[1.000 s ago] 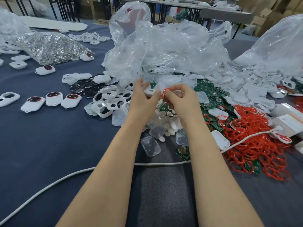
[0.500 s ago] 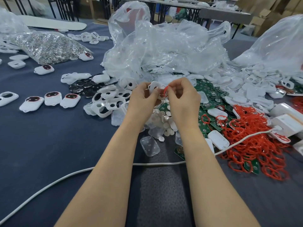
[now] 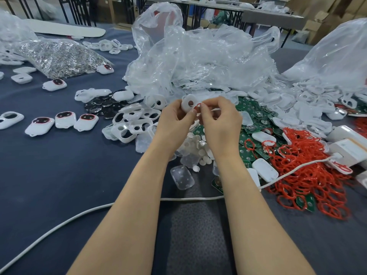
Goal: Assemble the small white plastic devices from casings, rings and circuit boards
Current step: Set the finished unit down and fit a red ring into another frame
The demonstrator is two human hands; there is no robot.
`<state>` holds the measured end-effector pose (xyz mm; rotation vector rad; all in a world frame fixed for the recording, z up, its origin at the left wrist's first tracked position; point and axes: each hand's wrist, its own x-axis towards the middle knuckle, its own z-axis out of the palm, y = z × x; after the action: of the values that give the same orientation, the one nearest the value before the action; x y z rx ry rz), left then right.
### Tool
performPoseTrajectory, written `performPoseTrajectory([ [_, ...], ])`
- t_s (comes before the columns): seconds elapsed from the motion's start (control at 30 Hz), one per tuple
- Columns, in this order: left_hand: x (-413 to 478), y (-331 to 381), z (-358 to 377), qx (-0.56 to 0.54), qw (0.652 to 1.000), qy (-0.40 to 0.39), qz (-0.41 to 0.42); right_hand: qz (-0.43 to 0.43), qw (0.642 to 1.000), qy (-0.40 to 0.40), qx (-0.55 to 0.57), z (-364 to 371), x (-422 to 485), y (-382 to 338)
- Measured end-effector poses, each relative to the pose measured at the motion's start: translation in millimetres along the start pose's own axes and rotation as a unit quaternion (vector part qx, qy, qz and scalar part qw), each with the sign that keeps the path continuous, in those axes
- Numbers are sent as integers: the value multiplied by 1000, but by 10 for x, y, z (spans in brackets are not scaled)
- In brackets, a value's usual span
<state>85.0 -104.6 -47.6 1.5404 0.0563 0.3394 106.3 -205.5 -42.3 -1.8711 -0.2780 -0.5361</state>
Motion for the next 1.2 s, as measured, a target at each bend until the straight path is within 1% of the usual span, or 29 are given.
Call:
performPoseTrajectory([
  [0.1,17,-23,6,-15,1000,17,-8,43,998,-10,47,-15,28,3],
  [0.2,14,-36,12,-37,999,7,-14,43,998,4,50,-6,21,2],
  [0.3,9,-30,11,-89,996,-14,-28,35,998,20,40,15,-1,-4],
  [0.47,0,-7,15,-137,989,-27,-39,56,997,27,56,16,18,2],
  [0.6,-10,11,12,-137,989,-24,-43,55,997,25,44,20,17,2],
  [0.87,-18,19,29,-90,995,-12,-38,30,999,28,12,4,10,10],
  [1.2,-39,22,15,-80,996,-14,-41,33,999,2,4,24,12,22],
])
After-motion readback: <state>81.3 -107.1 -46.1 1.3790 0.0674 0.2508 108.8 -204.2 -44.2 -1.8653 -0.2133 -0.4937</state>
